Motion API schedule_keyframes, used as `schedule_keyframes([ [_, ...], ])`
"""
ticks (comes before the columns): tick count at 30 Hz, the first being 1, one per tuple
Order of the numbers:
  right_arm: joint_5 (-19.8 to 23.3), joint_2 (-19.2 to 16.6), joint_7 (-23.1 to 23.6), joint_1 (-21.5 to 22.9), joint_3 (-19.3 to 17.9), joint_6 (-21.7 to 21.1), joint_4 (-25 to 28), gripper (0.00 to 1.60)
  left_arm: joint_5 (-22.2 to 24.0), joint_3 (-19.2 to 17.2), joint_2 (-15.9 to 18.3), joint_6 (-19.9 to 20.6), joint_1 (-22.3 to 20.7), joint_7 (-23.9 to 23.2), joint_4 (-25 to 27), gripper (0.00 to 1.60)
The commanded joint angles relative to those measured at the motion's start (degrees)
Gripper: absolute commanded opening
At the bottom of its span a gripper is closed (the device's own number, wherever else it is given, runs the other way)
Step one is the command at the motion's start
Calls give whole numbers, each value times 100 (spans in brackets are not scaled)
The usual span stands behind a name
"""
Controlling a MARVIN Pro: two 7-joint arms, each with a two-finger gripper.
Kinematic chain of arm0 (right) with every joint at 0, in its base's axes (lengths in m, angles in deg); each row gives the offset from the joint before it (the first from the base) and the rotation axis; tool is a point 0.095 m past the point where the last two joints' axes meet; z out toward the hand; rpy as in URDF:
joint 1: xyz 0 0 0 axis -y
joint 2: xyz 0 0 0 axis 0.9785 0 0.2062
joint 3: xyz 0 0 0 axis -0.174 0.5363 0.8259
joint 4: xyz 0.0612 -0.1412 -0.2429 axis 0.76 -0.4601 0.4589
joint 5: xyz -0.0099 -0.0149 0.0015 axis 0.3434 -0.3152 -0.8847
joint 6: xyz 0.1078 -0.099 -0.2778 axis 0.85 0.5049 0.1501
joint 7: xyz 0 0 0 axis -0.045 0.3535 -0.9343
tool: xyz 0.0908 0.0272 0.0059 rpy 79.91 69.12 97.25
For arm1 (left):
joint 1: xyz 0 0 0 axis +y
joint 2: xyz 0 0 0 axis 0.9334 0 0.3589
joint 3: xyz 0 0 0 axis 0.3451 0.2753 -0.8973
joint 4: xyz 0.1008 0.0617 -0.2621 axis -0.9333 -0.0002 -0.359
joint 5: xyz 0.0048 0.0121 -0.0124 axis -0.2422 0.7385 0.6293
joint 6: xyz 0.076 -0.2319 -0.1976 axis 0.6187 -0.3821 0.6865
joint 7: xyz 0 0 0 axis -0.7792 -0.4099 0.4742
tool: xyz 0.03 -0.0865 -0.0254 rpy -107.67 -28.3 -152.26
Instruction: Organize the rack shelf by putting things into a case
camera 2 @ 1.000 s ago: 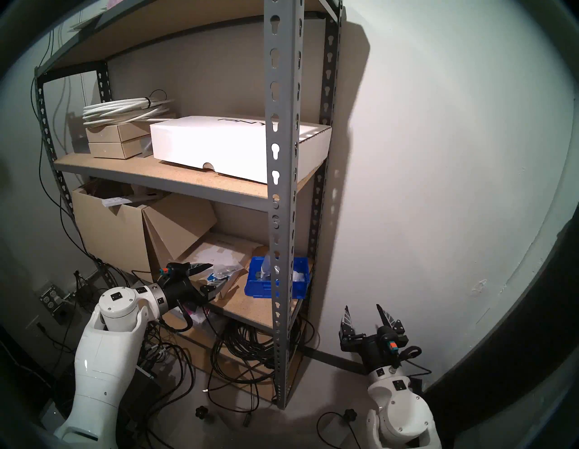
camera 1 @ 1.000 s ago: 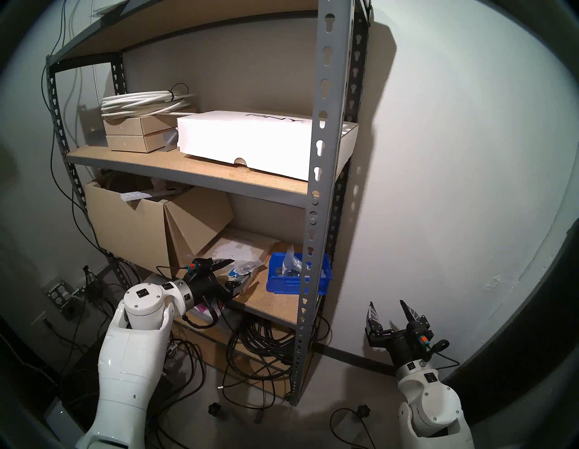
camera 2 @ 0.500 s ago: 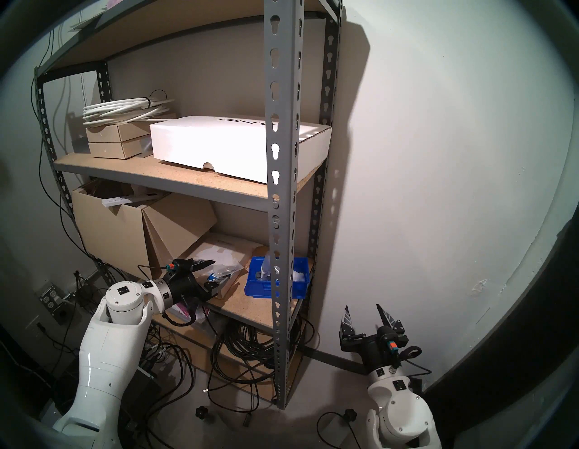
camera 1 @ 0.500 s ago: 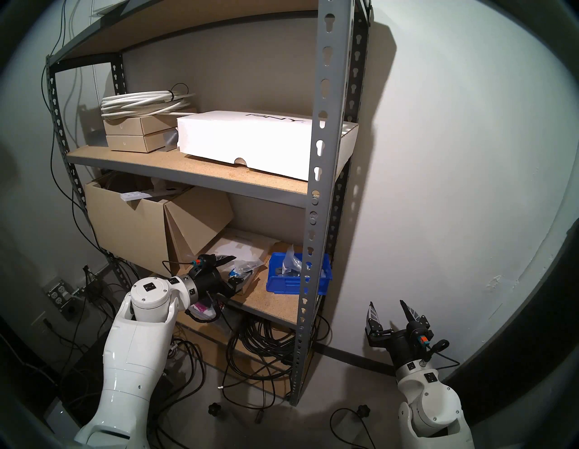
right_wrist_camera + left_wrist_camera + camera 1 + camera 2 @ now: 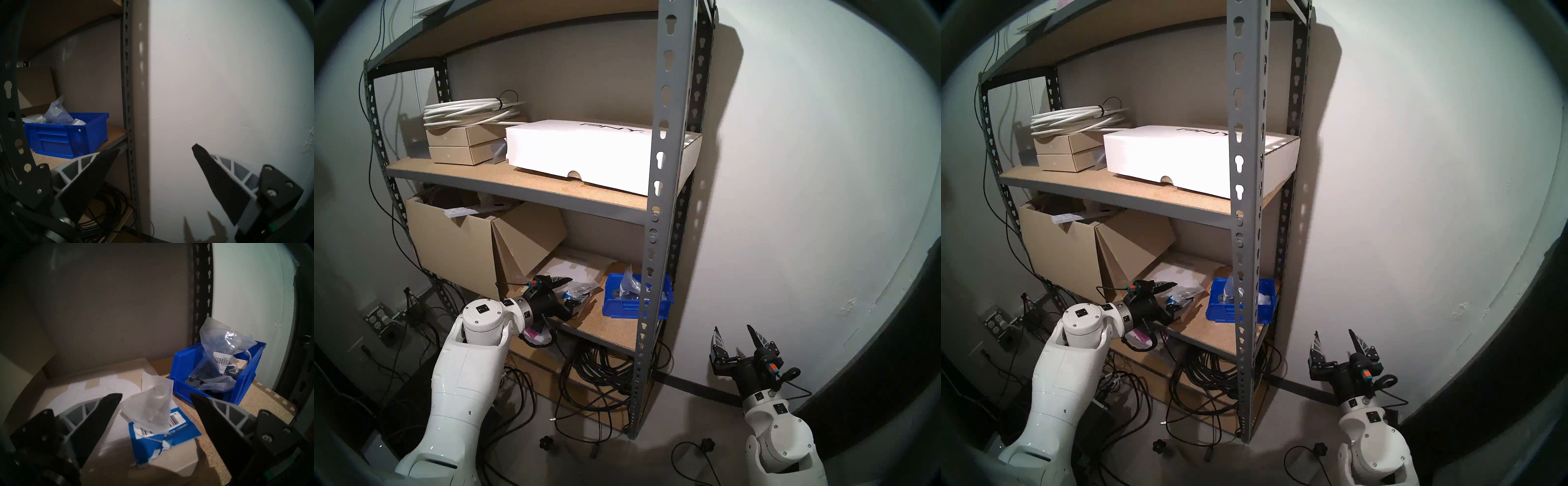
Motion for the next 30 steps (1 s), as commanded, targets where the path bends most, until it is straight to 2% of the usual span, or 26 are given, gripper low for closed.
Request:
schedule_keyframes([
  [1, 1, 0, -1, 14, 0, 21, 120, 160, -28, 21, 43, -71, -225, 3, -17, 136],
  [15, 1, 0, -1, 14, 0, 21, 121, 160, -81, 157, 93, -149, -372, 56, -276, 127],
  [25, 1, 0, -1, 13, 0, 20, 121, 160, -34, 128, 113, -120, -269, 26, -146, 99],
  [27, 1, 0, -1, 13, 0, 20, 122, 160, -22, 118, 117, -119, -254, 16, -147, 85],
  [28, 1, 0, -1, 13, 0, 20, 122, 160, -22, 118, 117, -119, -254, 16, -147, 85],
  [30, 1, 0, -1, 13, 0, 19, 122, 160, -27, 121, 135, -111, -247, -9, -175, 75],
])
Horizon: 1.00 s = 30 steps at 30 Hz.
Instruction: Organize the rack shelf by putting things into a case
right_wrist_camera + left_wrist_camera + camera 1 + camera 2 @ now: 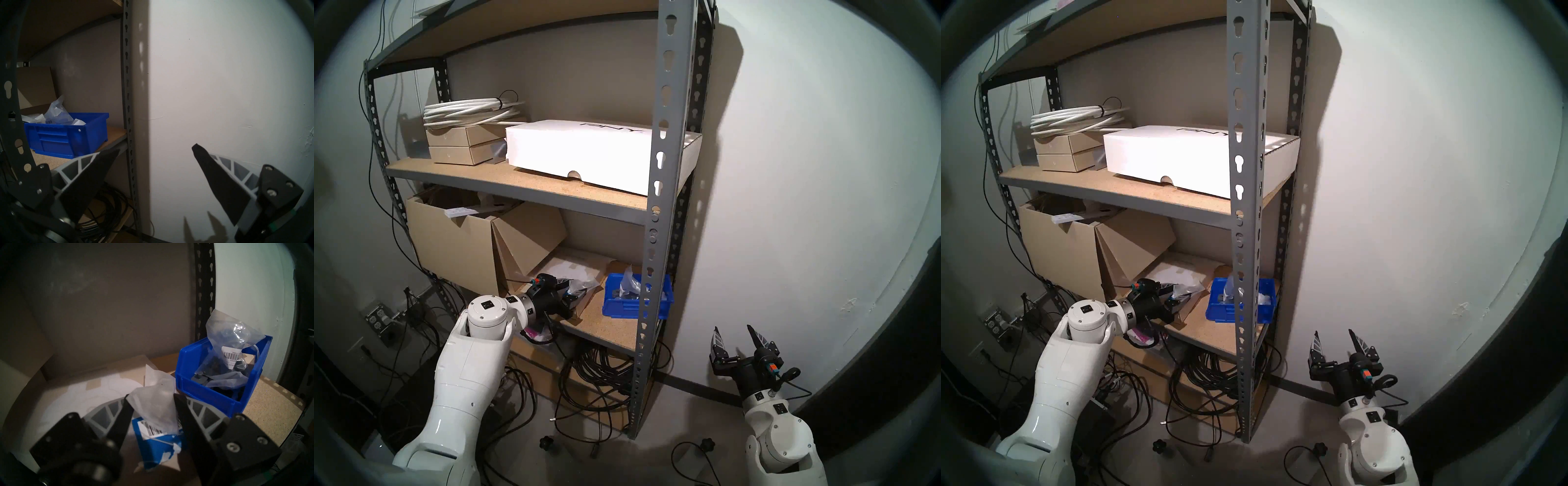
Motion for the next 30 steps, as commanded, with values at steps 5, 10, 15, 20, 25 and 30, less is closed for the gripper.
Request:
schedule_keyframes([
  [5, 1, 0, -1, 12, 0, 19, 122, 160, 11, -20, 27, 0, -1, -53, 74, 69],
  [10, 1, 0, -1, 12, 0, 19, 122, 160, 10, -28, 20, -7, 8, -53, 90, 47],
  [15, 1, 0, -1, 13, 0, 20, 122, 160, 107, -104, -26, 31, 98, -63, 285, 0],
  [20, 1, 0, -1, 13, 0, 20, 121, 160, 167, -143, -47, 57, 184, -83, 434, 0],
  [25, 1, 0, -1, 15, 0, 22, 119, 160, 338, -268, -80, 160, 360, -165, 771, 0],
  [30, 1, 0, -1, 15, 0, 22, 118, 160, 469, -402, -107, 246, 588, -253, 1138, 0],
])
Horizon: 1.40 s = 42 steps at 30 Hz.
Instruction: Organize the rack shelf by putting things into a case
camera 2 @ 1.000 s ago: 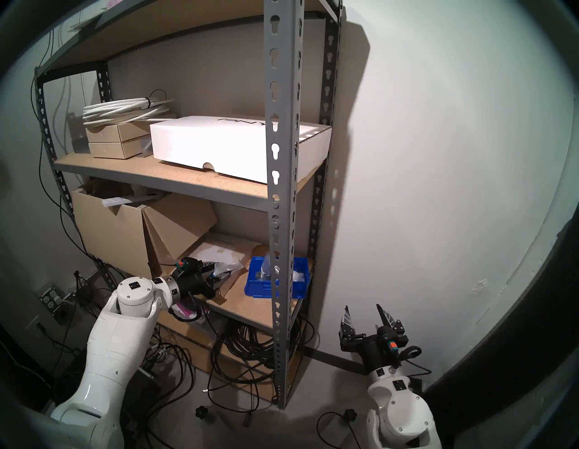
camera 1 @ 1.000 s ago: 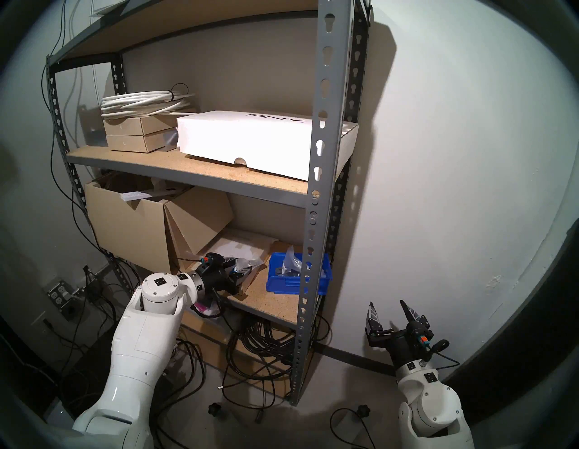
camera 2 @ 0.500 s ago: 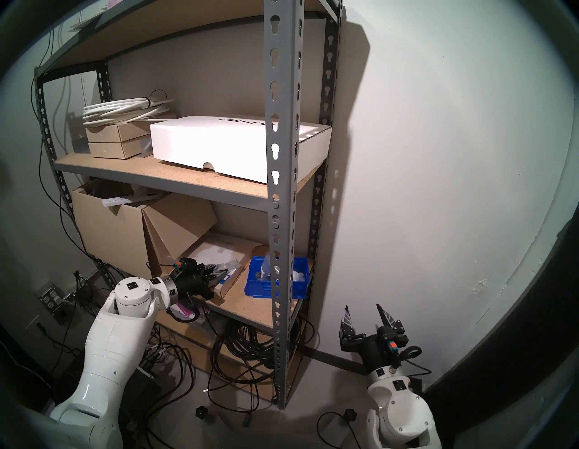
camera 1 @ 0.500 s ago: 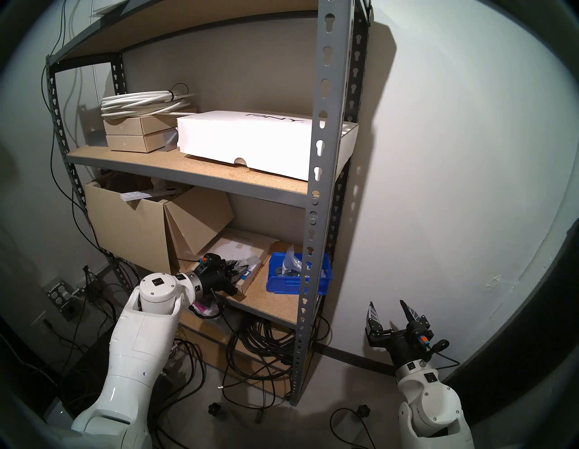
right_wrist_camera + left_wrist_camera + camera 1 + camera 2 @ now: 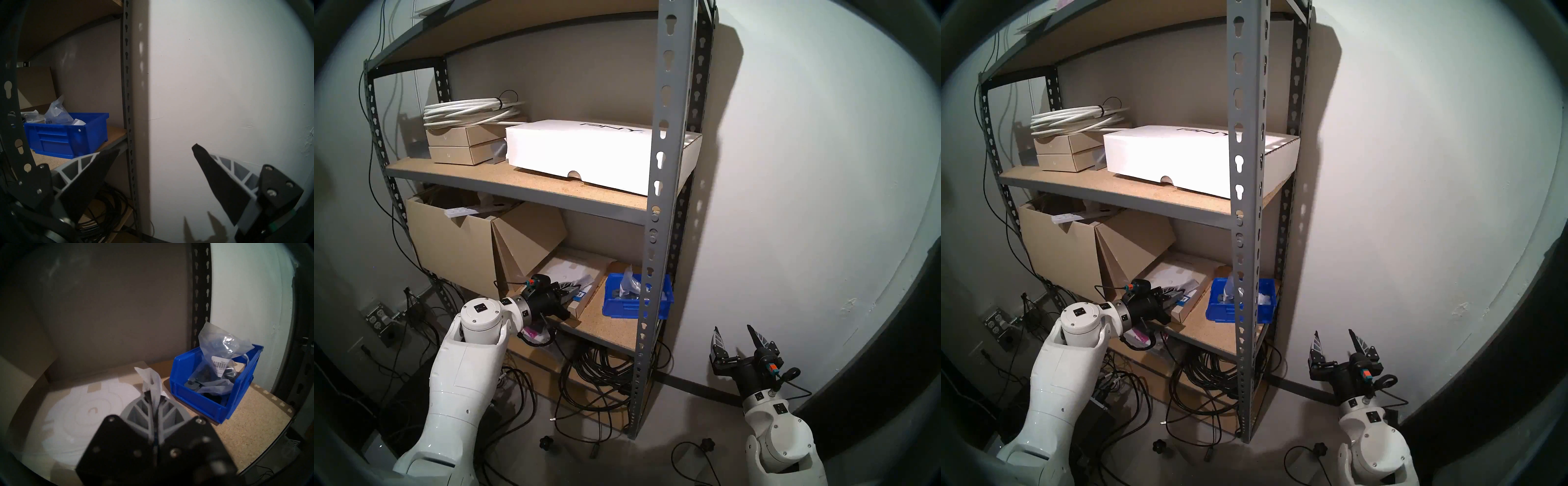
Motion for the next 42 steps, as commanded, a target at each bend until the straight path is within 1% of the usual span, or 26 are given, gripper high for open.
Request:
schedule_keyframes([
  [1, 1, 0, -1, 15, 0, 22, 117, 160, 238, -196, -61, 71, 273, -80, 642, 0],
  [3, 1, 0, -1, 16, 0, 23, 116, 160, 331, -282, -84, 60, 374, -137, 773, 0],
  [6, 1, 0, -1, 16, 0, 23, 116, 160, 481, -411, -96, 189, 550, -258, 1029, 0],
  [11, 1, 0, -1, 15, 0, 22, 118, 160, 592, -509, -33, 233, 769, -497, 1291, 0],
  [15, 1, 0, -1, 15, 0, 22, 118, 160, 715, -530, -8, 217, 833, -759, 1406, 0],
  [17, 1, 0, -1, 15, 0, 22, 118, 160, 786, -554, -54, 261, 838, -816, 1472, 0],
  [20, 1, 0, -1, 15, 0, 22, 118, 160, 740, -467, -11, 251, 765, -934, 1463, 0],
  [25, 2, -1, -1, 16, 0, 23, 116, 160, 713, -308, -70, 291, 574, -974, 1436, 0],
  [26, 2, -1, -1, 16, 0, 23, 115, 160, 719, -252, -50, 281, 511, -1034, 1413, 0],
  [32, 2, -1, 0, 17, 0, 24, 114, 160, 595, 59, -92, 355, 246, -1013, 1355, 0],
  [41, 1, 0, -1, 14, 0, 21, 119, 160, 382, 353, -119, 357, -15, -960, 993, 0],
  [42, 1, 0, -1, 14, 0, 21, 119, 160, 341, 400, -77, 367, -66, -1007, 931, 0],
])
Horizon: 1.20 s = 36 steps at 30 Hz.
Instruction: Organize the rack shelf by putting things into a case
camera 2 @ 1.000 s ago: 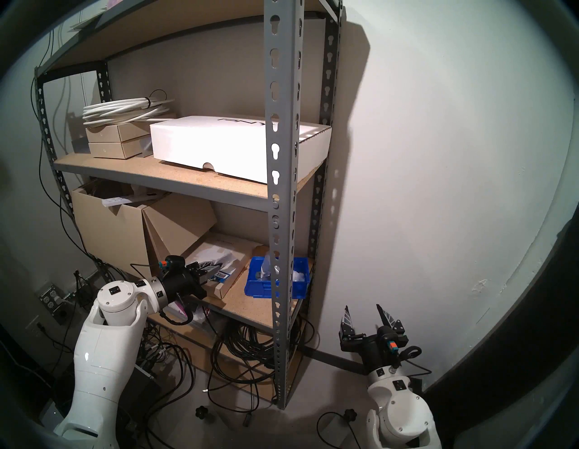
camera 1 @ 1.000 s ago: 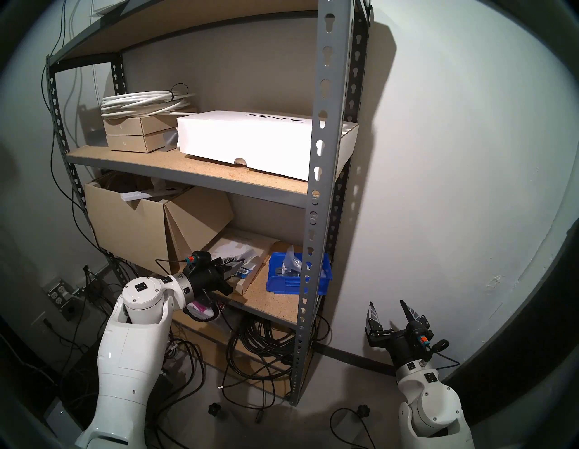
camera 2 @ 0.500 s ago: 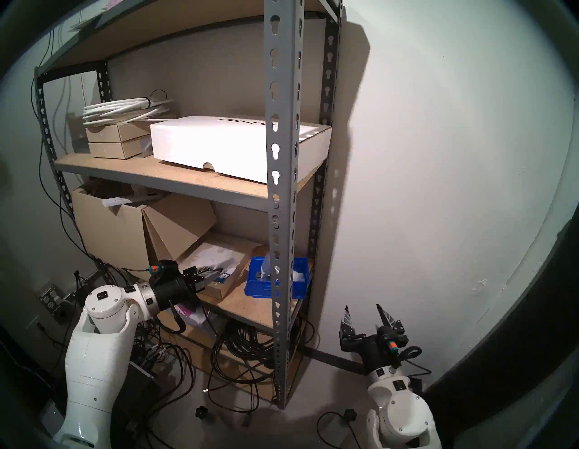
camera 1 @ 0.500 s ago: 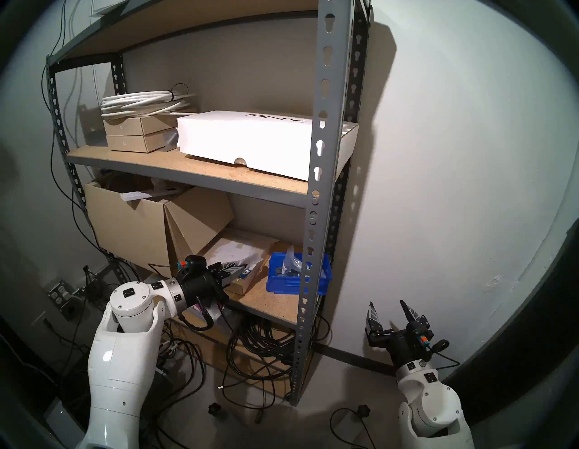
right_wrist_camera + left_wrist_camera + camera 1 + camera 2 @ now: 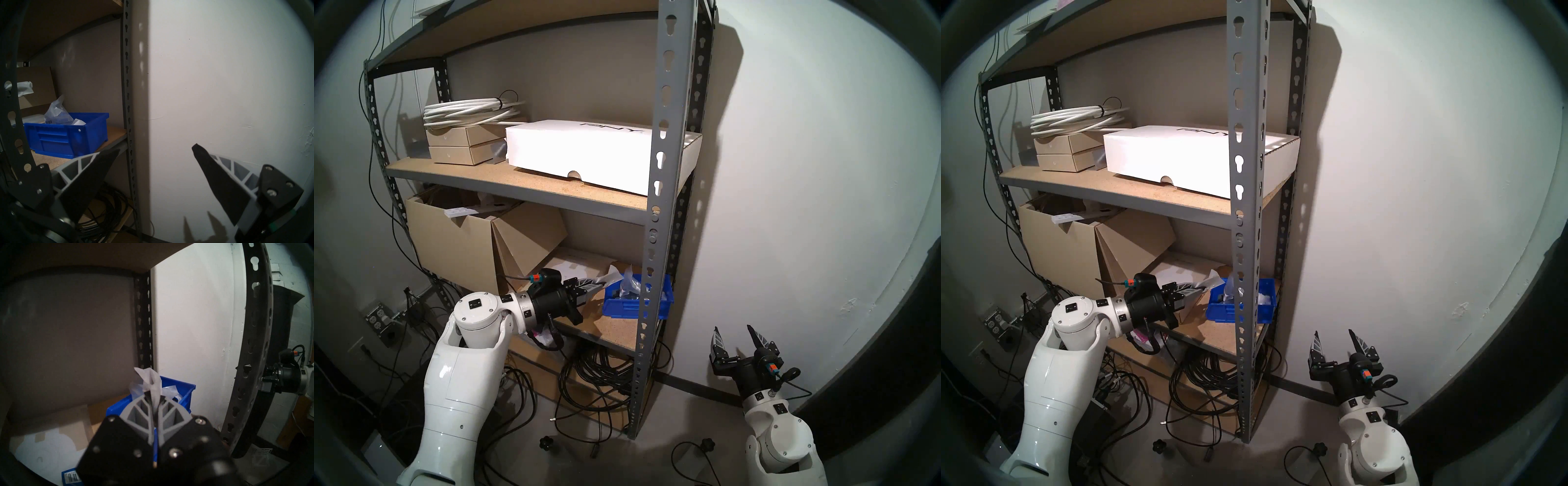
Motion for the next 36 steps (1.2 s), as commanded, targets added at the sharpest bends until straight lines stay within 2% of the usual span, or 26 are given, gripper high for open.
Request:
schedule_keyframes([
  [1, 1, 0, -1, 14, 0, 21, 121, 160, -138, 165, 14, -8, -377, 20, -210, 0],
  [11, 1, 0, -1, 15, 0, 22, 119, 160, -293, 289, 41, -72, -659, -81, -604, 0],
  [20, 2, -1, -1, 16, 0, 23, 117, 160, -377, 445, 3, -15, -904, -172, -703, 0],
  [28, 1, 0, -1, 14, 0, 21, 120, 160, -423, 537, 36, 80, -1010, -225, -726, 0],
  [36, 1, 0, -1, 13, 0, 20, 122, 160, -484, 640, 113, 40, -1076, -332, -966, 0],
])
